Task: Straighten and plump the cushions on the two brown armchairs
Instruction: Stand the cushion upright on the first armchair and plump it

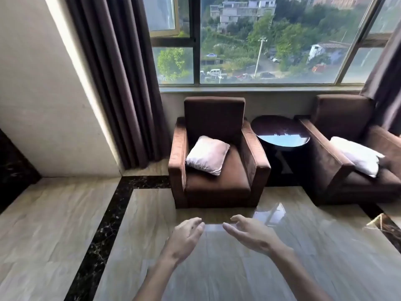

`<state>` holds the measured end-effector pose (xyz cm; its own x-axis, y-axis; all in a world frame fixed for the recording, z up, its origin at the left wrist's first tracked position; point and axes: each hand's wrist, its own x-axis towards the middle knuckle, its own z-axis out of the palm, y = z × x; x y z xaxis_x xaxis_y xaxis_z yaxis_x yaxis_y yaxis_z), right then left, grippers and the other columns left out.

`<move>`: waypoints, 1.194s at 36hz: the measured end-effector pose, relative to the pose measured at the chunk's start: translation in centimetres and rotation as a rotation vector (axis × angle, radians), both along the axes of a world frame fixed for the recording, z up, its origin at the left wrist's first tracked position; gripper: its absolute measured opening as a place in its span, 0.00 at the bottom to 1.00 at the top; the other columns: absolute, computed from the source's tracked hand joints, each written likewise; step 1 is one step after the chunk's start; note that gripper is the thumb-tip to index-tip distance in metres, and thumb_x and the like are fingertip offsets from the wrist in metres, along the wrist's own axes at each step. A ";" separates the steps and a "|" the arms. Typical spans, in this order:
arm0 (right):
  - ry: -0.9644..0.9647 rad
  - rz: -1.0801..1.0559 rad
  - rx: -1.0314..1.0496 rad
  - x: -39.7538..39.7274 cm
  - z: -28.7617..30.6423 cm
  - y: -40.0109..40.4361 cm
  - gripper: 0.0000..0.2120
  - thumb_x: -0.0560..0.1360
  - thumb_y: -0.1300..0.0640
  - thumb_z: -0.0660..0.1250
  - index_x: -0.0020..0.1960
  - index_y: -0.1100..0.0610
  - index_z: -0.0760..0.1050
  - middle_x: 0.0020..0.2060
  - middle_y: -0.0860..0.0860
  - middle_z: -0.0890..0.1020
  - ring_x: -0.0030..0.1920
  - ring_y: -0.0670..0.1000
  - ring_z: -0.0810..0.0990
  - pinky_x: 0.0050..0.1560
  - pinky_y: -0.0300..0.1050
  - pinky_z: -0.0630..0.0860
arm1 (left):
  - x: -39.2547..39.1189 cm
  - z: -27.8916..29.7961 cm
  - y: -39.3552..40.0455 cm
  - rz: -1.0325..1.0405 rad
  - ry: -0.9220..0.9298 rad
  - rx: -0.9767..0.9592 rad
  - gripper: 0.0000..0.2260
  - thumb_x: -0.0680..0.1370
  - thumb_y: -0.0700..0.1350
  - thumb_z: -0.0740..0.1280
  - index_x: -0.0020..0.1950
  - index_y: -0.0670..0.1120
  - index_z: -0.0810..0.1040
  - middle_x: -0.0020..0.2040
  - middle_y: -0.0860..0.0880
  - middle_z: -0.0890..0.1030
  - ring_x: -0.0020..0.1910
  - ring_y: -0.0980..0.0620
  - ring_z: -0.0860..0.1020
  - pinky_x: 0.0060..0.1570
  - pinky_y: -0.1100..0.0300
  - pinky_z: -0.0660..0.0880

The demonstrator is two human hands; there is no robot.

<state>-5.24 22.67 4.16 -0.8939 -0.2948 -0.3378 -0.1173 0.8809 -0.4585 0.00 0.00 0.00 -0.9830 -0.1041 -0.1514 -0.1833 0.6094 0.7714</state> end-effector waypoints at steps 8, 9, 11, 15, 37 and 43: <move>0.103 -0.215 -0.449 -2.6 -0.6 -1.9 0.16 0.74 0.43 0.74 0.59 0.46 0.78 0.51 0.47 0.85 0.48 0.37 0.82 0.46 0.27 0.74 | -2.6 1.3 -4.5 0.091 -0.030 0.375 0.12 0.77 0.59 0.67 0.56 0.57 0.81 0.54 0.55 0.84 0.55 0.63 0.80 0.52 0.73 0.74; 0.111 -0.238 -0.477 -3.0 -0.8 -2.1 0.17 0.74 0.45 0.75 0.60 0.47 0.78 0.51 0.46 0.85 0.49 0.35 0.82 0.46 0.26 0.73 | -3.0 1.2 -4.8 0.112 -0.029 0.413 0.15 0.73 0.64 0.67 0.54 0.59 0.81 0.54 0.55 0.85 0.56 0.60 0.81 0.57 0.67 0.76; 0.109 -0.278 -0.520 -4.1 -1.0 -2.4 0.20 0.73 0.45 0.76 0.62 0.48 0.78 0.51 0.45 0.85 0.49 0.34 0.81 0.47 0.28 0.75 | -3.8 0.8 -5.3 0.150 -0.025 0.476 0.20 0.67 0.68 0.65 0.53 0.60 0.81 0.55 0.56 0.85 0.57 0.58 0.81 0.63 0.56 0.76; 0.074 -0.319 -0.570 -7.0 -1.6 -2.8 0.25 0.71 0.42 0.76 0.66 0.46 0.76 0.56 0.43 0.83 0.56 0.40 0.82 0.59 0.46 0.79 | -6.3 0.7 -5.3 0.169 -0.044 0.541 0.23 0.65 0.69 0.65 0.54 0.60 0.79 0.57 0.56 0.83 0.59 0.58 0.80 0.66 0.56 0.74; -0.115 -0.331 -0.629 -39.2 -7.5 4.1 0.29 0.71 0.45 0.78 0.68 0.43 0.71 0.62 0.40 0.78 0.63 0.41 0.77 0.65 0.45 0.74 | -37.0 -3.3 2.6 0.303 -0.237 0.543 0.14 0.72 0.61 0.65 0.53 0.56 0.78 0.55 0.52 0.83 0.55 0.54 0.82 0.59 0.53 0.77; -0.117 -0.299 -0.612 -48.6 -7.0 4.4 0.30 0.70 0.43 0.77 0.69 0.45 0.72 0.62 0.42 0.79 0.62 0.40 0.77 0.64 0.43 0.73 | -44.3 -3.5 2.4 0.375 -0.213 0.533 0.06 0.80 0.55 0.65 0.52 0.56 0.78 0.56 0.51 0.83 0.57 0.54 0.81 0.60 0.53 0.77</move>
